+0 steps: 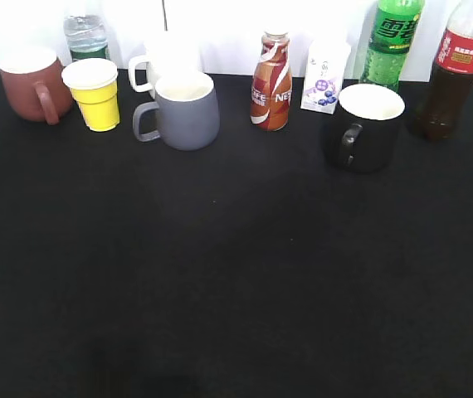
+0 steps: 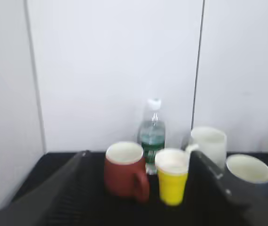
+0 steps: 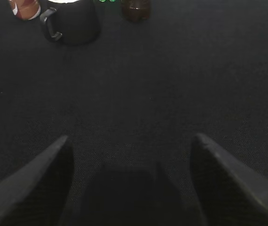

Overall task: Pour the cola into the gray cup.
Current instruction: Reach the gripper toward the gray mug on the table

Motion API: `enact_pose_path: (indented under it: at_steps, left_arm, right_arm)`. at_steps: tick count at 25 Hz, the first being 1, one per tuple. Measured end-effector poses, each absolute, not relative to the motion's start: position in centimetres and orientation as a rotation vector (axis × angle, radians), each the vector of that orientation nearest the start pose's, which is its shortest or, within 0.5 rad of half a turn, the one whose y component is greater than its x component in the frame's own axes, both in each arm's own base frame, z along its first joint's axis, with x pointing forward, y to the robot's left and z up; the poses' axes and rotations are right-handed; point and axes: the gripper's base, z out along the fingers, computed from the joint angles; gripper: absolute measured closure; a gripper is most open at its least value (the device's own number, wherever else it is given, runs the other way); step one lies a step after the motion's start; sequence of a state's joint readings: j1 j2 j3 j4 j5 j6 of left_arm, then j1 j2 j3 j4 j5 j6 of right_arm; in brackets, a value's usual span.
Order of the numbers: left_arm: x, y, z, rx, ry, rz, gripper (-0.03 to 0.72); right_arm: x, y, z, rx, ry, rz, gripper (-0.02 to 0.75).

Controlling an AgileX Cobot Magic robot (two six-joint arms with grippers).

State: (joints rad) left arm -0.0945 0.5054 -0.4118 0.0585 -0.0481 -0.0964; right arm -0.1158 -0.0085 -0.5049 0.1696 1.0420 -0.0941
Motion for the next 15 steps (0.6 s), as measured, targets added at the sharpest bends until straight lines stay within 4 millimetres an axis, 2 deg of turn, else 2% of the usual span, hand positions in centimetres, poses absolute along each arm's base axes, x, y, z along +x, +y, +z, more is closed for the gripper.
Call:
enact_pose_path:
  at_steps: [1, 3, 4, 8, 10, 12, 15]
  left_arm:
    - [13.7, -1.4, 30.9, 0.055, 1.502, -0.116, 0.207]
    - [18.9, -2.3, 27.7, 0.091, 1.556, -0.132, 0.208]
    - [20.4, -3.1, 26.4, 0.123, 1.556, -0.158, 0.208]
    - [24.6, -8.5, 19.7, 0.325, 1.695, -0.285, 0.211]
    - [27.0, -10.5, 18.0, 0.368, 1.733, -0.283, 0.221]
    - [29.9, -11.5, 16.7, 0.335, 1.756, -0.272, 0.233]
    - [32.7, -12.8, 15.0, 0.369, 1.773, -0.274, 0.256]
  right_arm:
    - [-0.5, 1.4, 28.1, 0.014, 2.002, 0.067, 0.153]
    - [-0.5, 1.4, 28.1, 0.014, 2.002, 0.067, 0.153]
    - [-0.5, 1.4, 28.1, 0.014, 2.002, 0.067, 0.153]
    - [-0.5, 1.4, 28.1, 0.014, 2.002, 0.067, 0.153]
    - [-0.5, 1.4, 28.1, 0.014, 2.002, 0.067, 0.153]
    - [-0.5, 1.4, 28.1, 0.014, 2.002, 0.067, 0.153]
    - [-0.5, 1.4, 28.1, 0.014, 2.002, 0.067, 0.153]
